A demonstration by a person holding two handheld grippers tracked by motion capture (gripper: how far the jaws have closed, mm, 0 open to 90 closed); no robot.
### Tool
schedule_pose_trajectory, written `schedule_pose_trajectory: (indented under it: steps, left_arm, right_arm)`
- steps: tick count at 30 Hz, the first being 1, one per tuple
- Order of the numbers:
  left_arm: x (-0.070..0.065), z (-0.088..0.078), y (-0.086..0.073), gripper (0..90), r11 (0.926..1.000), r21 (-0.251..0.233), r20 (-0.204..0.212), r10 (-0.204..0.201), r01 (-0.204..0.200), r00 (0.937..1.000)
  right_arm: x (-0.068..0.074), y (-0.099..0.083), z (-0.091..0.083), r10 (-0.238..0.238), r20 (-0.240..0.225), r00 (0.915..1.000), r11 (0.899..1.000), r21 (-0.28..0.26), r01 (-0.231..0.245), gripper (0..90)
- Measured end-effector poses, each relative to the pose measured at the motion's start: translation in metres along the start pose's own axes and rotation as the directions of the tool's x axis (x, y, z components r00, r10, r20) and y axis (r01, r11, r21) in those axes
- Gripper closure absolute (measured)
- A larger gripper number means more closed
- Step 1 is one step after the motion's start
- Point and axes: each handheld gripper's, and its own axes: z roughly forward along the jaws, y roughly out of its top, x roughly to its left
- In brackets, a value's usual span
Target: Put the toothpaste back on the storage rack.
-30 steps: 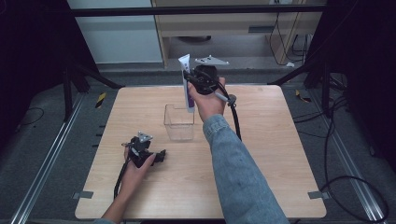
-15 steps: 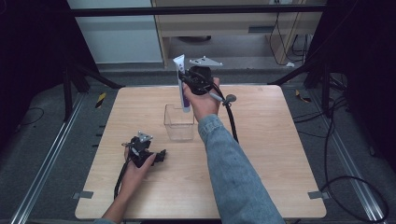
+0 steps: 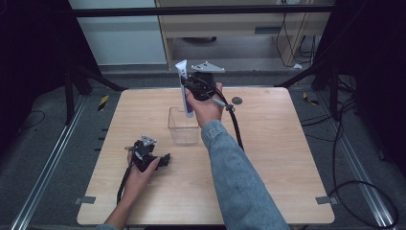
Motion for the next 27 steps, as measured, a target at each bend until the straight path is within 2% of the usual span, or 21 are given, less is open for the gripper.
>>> schedule_pose_trajectory:
  steps: [10,18,27]
  left_arm:
    - [0.0,0.0,0.0,0.0,1.0,-0.001,0.0,0.0,0.0,1.0]
    - [0.0,0.0,0.0,0.0,1.0,0.0,0.001,0.001,-0.001,1.0]
    - [0.0,0.0,0.0,0.0,1.0,0.002,0.002,0.002,-0.002,1.0]
  right_arm:
    - [0.002,-0.015,0.014,0.003,-0.017,0.9999,1.0,0.016,-0.003,79.6]
    - [0.004,-0.027,0.017,-0.005,-0.013,0.9999,1.0,0.018,0.005,79.6]
    - [0.006,-0.032,0.022,-0.012,-0.016,0.9998,1.0,0.016,0.012,79.6]
